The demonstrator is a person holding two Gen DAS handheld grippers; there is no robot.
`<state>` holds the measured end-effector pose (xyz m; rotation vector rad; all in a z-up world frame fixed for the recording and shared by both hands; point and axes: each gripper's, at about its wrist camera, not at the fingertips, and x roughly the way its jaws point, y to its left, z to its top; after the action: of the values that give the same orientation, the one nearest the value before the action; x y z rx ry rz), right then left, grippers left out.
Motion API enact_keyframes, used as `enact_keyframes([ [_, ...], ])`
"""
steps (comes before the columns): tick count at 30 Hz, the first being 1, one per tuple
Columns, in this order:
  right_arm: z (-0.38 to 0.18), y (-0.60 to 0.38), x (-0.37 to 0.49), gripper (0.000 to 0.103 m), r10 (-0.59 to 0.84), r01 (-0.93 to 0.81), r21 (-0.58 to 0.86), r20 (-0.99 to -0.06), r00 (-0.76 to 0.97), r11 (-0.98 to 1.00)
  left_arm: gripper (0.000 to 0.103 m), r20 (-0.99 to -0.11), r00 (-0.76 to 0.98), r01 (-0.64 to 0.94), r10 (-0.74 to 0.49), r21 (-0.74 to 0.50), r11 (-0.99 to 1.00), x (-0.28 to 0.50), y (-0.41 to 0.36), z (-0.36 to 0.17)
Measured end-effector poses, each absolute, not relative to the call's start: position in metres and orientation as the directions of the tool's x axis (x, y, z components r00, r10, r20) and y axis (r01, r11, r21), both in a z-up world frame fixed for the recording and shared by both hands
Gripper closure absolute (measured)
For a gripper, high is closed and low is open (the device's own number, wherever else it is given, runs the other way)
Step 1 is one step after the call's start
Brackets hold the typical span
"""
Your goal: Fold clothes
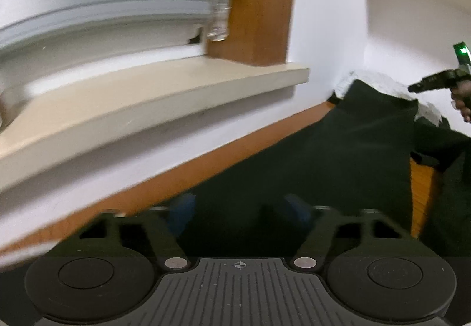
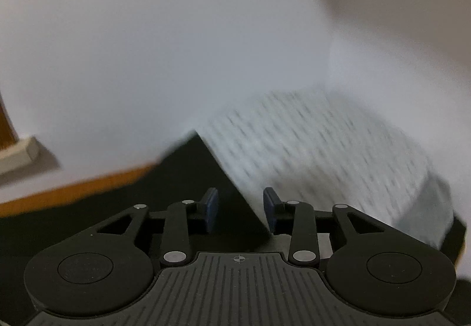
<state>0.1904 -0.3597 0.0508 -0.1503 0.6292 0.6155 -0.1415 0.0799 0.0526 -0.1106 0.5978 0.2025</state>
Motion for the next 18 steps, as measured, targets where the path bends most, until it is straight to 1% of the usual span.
enact_keyframes([
  [1, 0.046, -0.372, 0.19, 0.067, 0.496, -0.575, 0.071, -0.596, 0.631, 0.815, 0.054, -0.573, 0.804, -0.221, 0.161, -0.036, 0.975, -0.134, 0.081, 0.051],
  [5, 0.03, -0.398, 0.192, 0.067, 0.581, -0.6, 0.209, -0.615, 0.533, 0.772, 0.054, -0.588, 0.786, -0.236, 0.189, -0.005, 0.972, -0.107, 0.089, 0.044],
  [7, 0.027, -0.395, 0.187, 0.067, 0.606, -0.614, 0.236, -0.612, 0.508, 0.753, 0.043, -0.593, 0.78, -0.243, 0.2, 0.008, 0.97, -0.1, 0.094, 0.04],
  [8, 0.025, -0.394, 0.185, 0.067, 0.618, -0.621, 0.249, -0.61, 0.496, 0.744, 0.033, -0.597, 0.774, -0.25, 0.211, 0.017, 0.968, -0.097, 0.096, 0.037],
  [9, 0.024, -0.392, 0.183, 0.067, 0.627, -0.626, 0.257, -0.608, 0.487, 0.736, 0.029, -0.597, 0.771, -0.257, 0.22, 0.024, 0.966, -0.094, 0.097, 0.036],
  [11, 0.024, -0.381, 0.182, 0.066, 0.615, -0.627, 0.235, -0.608, 0.501, 0.743, 0.03, -0.609, 0.767, -0.253, 0.205, 0.007, 0.967, -0.091, 0.102, 0.032],
  [13, 0.022, -0.372, 0.188, 0.066, 0.62, -0.626, 0.243, -0.606, 0.499, 0.741, 0.033, -0.626, 0.756, -0.247, 0.189, -0.006, 0.969, -0.085, 0.108, 0.027],
  [14, 0.022, -0.368, 0.19, 0.066, 0.621, -0.628, 0.241, -0.603, 0.5, 0.74, 0.037, -0.639, 0.747, -0.244, 0.181, -0.01, 0.97, -0.082, 0.111, 0.024],
  [15, 0.022, -0.366, 0.189, 0.066, 0.62, -0.628, 0.236, -0.599, 0.507, 0.742, 0.045, -0.652, 0.738, -0.241, 0.174, -0.013, 0.97, -0.078, 0.114, 0.021],
  [16, 0.023, -0.364, 0.189, 0.067, 0.619, -0.628, 0.229, -0.593, 0.516, 0.743, 0.047, -0.654, 0.738, -0.236, 0.166, -0.02, 0.971, -0.075, 0.117, 0.019],
  [18, 0.025, -0.359, 0.187, 0.077, 0.615, -0.63, 0.206, -0.57, 0.544, 0.748, 0.048, -0.655, 0.741, -0.227, 0.15, -0.034, 0.973, -0.07, 0.122, 0.016],
])
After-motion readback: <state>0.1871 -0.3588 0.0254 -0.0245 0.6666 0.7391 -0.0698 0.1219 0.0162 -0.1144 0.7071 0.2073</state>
